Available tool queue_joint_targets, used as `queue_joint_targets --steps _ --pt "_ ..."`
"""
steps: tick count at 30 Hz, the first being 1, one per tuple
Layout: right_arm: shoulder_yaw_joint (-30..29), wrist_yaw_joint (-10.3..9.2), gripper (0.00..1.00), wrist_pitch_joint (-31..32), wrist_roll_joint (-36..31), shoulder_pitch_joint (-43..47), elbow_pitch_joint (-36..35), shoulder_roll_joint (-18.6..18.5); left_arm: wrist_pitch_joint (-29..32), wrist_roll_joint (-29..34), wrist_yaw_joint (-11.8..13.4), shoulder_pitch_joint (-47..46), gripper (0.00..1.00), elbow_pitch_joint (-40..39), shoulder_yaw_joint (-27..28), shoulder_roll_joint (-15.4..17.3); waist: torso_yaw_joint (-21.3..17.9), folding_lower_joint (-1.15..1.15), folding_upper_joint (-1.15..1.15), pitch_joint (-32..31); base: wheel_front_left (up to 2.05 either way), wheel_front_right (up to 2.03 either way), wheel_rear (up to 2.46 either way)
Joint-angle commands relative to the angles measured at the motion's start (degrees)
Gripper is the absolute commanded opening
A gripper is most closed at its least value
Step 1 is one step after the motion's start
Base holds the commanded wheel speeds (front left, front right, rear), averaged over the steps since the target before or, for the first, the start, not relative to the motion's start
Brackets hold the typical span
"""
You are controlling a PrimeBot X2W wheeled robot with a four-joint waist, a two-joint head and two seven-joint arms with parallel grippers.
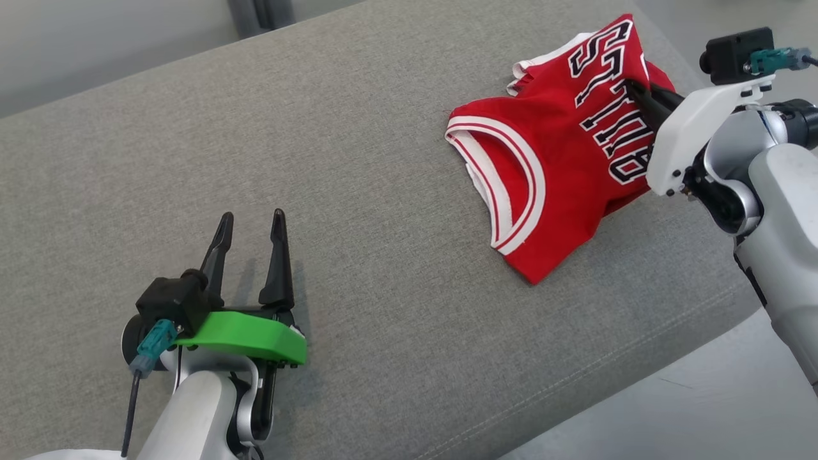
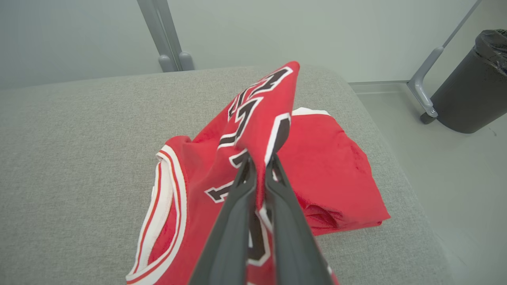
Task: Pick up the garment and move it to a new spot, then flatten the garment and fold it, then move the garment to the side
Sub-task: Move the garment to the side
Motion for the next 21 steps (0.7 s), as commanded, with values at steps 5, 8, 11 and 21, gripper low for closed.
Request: queue_joint_targets --steps 5,8,11,21 --pt "-1.00 -0.02 0.00 0.06 -1.60 -3.62 0.69 -0.49 -0.35 -0.47 0.01 0.61 1.00 -0.27 0.32 -0.01 3.44 0.00 0.00 -0.67 0.00 0.00 0.00" --pt "-1.77 -0.02 0.00 -0.14 -2.52 -4.94 1.57 -1.57 -0.39 -0.46 -0.12 0.72 1.00 -0.23 0.43 -0.17 4.54 0.00 0.00 -0.78 0.00 0.00 0.00" --pt "-1.62 -0.02 0.00 -1.20 -5.53 -5.95 2.71 -3.95 -0.45 -0.23 -0.13 1.09 1.00 -0.21 0.50 -0.16 5.59 0.00 0.00 -0.89 0.00 0.00 0.00" --pt "-1.41 -0.03 0.00 -4.87 -12.95 -7.26 9.71 -9.86 0.30 0.68 0.23 0.71 1.00 -1.18 -0.09 1.00 7.27 0.00 0.00 0.75 0.00 0.00 0.00"
